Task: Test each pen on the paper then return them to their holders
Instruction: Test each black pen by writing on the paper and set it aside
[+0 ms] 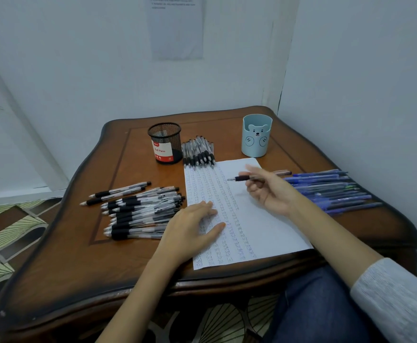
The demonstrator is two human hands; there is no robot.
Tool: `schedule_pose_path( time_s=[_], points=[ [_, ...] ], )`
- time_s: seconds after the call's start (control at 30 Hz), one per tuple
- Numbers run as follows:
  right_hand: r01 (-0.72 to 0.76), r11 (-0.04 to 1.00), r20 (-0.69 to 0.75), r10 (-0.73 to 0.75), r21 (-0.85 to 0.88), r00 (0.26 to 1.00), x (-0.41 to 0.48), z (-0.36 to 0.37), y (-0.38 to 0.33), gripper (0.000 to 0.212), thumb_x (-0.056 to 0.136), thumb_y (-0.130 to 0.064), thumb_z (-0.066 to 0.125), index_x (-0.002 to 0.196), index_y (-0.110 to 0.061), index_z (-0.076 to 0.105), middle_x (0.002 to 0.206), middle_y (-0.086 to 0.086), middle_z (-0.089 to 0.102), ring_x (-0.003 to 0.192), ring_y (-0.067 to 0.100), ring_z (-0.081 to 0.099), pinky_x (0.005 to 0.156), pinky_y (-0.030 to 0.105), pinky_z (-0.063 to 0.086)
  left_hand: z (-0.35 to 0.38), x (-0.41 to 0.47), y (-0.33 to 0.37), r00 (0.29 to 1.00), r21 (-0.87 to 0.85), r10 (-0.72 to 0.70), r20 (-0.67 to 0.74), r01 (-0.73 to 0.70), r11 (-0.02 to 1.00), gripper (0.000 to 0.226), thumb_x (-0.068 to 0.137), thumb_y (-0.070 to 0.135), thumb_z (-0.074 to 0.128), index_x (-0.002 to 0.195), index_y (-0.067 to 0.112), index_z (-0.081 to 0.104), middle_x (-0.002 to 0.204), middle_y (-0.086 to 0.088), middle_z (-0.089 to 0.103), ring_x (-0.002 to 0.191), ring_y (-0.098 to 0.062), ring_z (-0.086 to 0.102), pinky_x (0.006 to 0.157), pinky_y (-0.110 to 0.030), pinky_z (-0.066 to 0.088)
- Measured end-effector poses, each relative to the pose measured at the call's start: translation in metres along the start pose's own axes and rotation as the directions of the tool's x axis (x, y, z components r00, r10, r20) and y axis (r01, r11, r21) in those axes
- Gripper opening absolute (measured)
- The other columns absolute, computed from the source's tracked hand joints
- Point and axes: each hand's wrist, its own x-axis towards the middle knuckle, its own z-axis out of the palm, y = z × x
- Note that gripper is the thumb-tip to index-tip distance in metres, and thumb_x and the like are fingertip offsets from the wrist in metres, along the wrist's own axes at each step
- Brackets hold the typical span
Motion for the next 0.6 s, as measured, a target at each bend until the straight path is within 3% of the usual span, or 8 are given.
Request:
schedule_pose_path(
  time_s=[0.07, 0.17, 0.33, 0.43, 0.6],
  points=[
    [0.082, 0.985, -0.073, -0.094, -0.149, 0.993, 0.000, 0.002, 0.010, 0.025, 0.086, -0.027, 0.070, 0.071, -0.011, 0.057, 0.051, -0.001, 0.051, 0.034, 0.002, 0.037, 0.033, 0.011, 0.026, 0.000, 0.000, 0.000, 1.000, 0.005, 0.002, -0.003, -0.002, 1.000, 0.048, 0.088, 0.052, 0.058, 0.124, 0.021, 0.063, 0.139, 0.006, 0.052, 0.131, -0.005, 0.043, 0.108, -0.031, 0.038],
    [0.206, 0.920, -0.129, -0.261, -0.335, 0.957, 0.003, 0.008, 0.020, 0.039, 0.089, -0.041, 0.064, 0.068, -0.013, 0.048, 0.047, 0.000, 0.052, 0.032, 0.006, 0.036, 0.032, 0.014, 0.025, 0.000, -0.001, 0.000, 1.000, 0.010, 0.001, -0.009, -0.001, 1.000, 0.045, 0.088, 0.049, 0.059, 0.124, 0.021, 0.062, 0.140, 0.006, 0.051, 0.131, -0.004, 0.043, 0.108, -0.028, 0.036],
    [0.352, 0.844, 0.006, -0.382, -0.406, 0.924, 0.000, 0.009, 0.028, 0.036, 0.086, -0.033, 0.070, 0.074, 0.000, 0.061, 0.056, 0.015, 0.063, 0.037, 0.015, 0.052, 0.035, 0.021, 0.040, 0.001, -0.001, 0.001, 1.000, 0.002, 0.005, -0.020, -0.005, 1.000, 0.045, 0.088, 0.047, 0.060, 0.124, 0.019, 0.062, 0.139, 0.004, 0.052, 0.131, -0.006, 0.044, 0.108, -0.031, 0.038],
    [0.347, 0.734, -0.058, -0.464, -0.584, 0.884, -0.002, 0.009, 0.033, 0.040, 0.081, -0.032, 0.076, 0.064, -0.003, 0.056, 0.051, 0.012, 0.061, 0.034, 0.015, 0.048, 0.035, 0.020, 0.037, 0.001, -0.001, 0.001, 1.000, 0.008, 0.003, -0.015, -0.003, 1.000, 0.046, 0.089, 0.047, 0.060, 0.125, 0.019, 0.061, 0.140, 0.004, 0.051, 0.132, -0.007, 0.043, 0.108, -0.031, 0.038],
    [0.406, 0.569, -0.030, -0.606, -0.715, 0.795, 0.002, 0.006, 0.038, 0.037, 0.085, 0.001, 0.060, 0.054, -0.005, 0.042, 0.046, 0.007, 0.040, 0.032, 0.009, 0.051, 0.039, 0.020, 0.033, 0.003, -0.002, 0.001, 1.000, 0.006, 0.000, -0.017, 0.000, 1.000, 0.045, 0.089, 0.046, 0.059, 0.126, 0.020, 0.060, 0.141, 0.004, 0.050, 0.132, -0.006, 0.042, 0.109, -0.032, 0.038]
  ],
)
